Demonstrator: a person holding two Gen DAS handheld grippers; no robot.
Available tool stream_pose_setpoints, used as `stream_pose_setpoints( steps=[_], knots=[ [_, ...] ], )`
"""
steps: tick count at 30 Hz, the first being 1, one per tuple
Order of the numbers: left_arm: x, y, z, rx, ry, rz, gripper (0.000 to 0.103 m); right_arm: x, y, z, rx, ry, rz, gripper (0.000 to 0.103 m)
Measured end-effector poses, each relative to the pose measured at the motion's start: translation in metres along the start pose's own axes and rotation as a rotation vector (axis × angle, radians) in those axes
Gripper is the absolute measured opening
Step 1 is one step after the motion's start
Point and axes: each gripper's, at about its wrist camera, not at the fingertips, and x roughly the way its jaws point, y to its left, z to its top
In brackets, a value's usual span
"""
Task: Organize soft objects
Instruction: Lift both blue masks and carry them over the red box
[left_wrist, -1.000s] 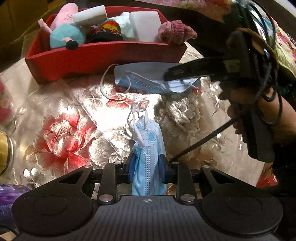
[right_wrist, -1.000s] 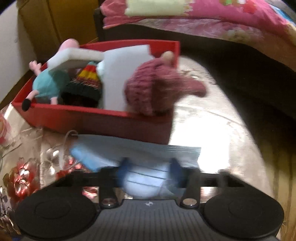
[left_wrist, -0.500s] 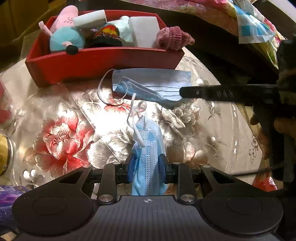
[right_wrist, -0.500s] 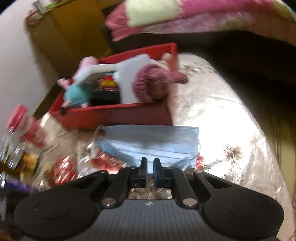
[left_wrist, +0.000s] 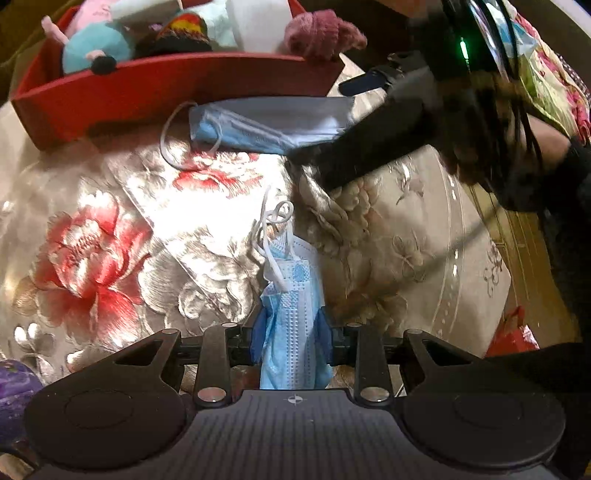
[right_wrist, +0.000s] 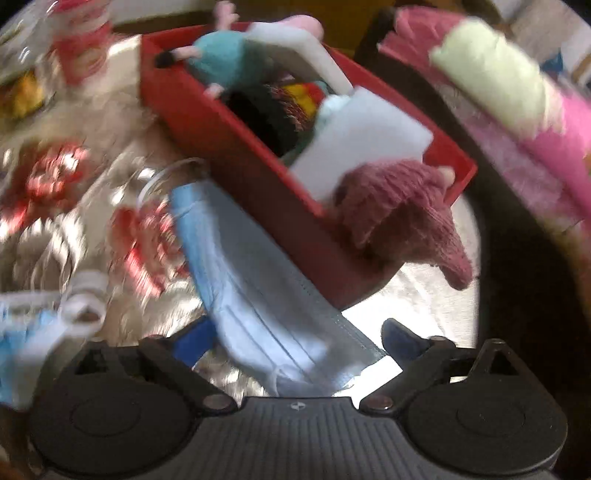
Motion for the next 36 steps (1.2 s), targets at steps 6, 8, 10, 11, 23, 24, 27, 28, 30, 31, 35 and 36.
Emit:
stream_pose_setpoints(
  steps=[6,8,10,11,23,24,27,28,30,31,35,36],
  knots=[
    [0.003,0.005,0.002,-0.016,0.012,0.006,0.032,0.000,-0.027,-0.012,0.219,0.021,0.135,0.057],
    [0.002,0.005,0.001,-0.018,0.010,0.010,0.032,-0.005,-0.024,-0.016,0.252,0.036,0.122,0.050],
    [0.000,0.006,0.000,-0.015,0.007,0.012,0.032,-0.012,-0.018,-0.020,0.288,0.051,0.117,0.039],
    [-0.001,0.005,0.000,-0.013,0.005,0.013,0.032,-0.016,-0.015,-0.022,0.293,0.057,0.113,0.034],
    [-0.013,0.006,-0.008,-0.013,-0.030,0.023,0.032,-0.047,-0.004,-0.062,0.657,-0.002,0.263,0.000],
    [-0.015,0.006,-0.007,-0.016,-0.034,0.022,0.031,-0.050,-0.002,-0.063,0.667,-0.017,0.270,0.000],
    [-0.023,0.005,-0.005,-0.018,-0.056,0.010,0.031,-0.063,0.001,-0.066,0.724,-0.078,0.285,0.000],
    [-0.026,0.004,-0.004,-0.017,-0.066,0.007,0.031,-0.066,0.000,-0.067,0.748,-0.100,0.298,0.000],
    [-0.030,0.005,-0.003,-0.023,-0.082,0.003,0.031,-0.073,-0.002,-0.067,0.790,-0.134,0.326,0.000],
    [-0.032,0.006,-0.003,-0.024,-0.086,0.001,0.031,-0.077,-0.004,-0.068,0.802,-0.147,0.338,0.000],
    [-0.037,0.011,-0.002,-0.042,-0.099,0.001,0.031,-0.083,-0.004,-0.068,0.857,-0.190,0.373,0.000],
    [-0.038,0.012,-0.001,-0.048,-0.102,0.001,0.031,-0.084,-0.004,-0.068,0.877,-0.202,0.387,0.000]
  ],
)
